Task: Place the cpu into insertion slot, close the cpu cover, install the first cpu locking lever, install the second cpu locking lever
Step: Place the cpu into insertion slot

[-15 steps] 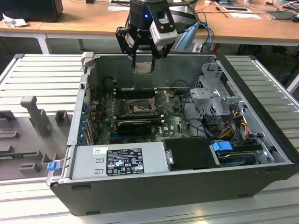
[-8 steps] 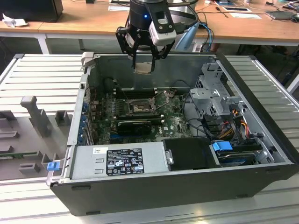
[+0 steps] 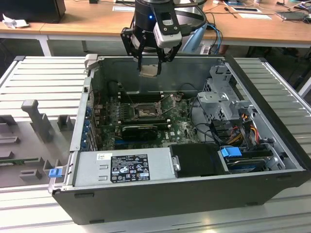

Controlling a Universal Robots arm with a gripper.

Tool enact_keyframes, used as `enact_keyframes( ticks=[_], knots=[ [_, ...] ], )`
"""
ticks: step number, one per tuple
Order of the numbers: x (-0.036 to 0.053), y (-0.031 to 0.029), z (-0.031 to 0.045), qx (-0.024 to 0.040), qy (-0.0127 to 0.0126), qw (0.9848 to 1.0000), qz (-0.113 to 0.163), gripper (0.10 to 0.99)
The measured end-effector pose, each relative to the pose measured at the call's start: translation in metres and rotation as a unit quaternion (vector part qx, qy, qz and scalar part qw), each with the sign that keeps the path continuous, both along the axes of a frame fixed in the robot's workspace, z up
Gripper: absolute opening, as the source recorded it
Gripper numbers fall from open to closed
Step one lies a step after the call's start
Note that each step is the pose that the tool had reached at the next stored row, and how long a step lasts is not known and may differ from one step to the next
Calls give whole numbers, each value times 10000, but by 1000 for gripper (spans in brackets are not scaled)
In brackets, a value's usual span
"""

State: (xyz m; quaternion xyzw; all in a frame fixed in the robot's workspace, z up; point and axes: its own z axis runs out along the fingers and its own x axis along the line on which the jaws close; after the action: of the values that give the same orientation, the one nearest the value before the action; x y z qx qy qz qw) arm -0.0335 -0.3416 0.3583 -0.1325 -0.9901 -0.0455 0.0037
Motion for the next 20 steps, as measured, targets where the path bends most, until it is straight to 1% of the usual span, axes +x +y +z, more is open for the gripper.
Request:
enact_keyframes(
  ticks=[6,11,20],
  knots=[
    [0,0,-7,0,0,9998,-174,529],
    [0,0,-14,0,0,9994,-340,529],
    [0,0,-23,0,0,9987,-510,529]
  ],
)
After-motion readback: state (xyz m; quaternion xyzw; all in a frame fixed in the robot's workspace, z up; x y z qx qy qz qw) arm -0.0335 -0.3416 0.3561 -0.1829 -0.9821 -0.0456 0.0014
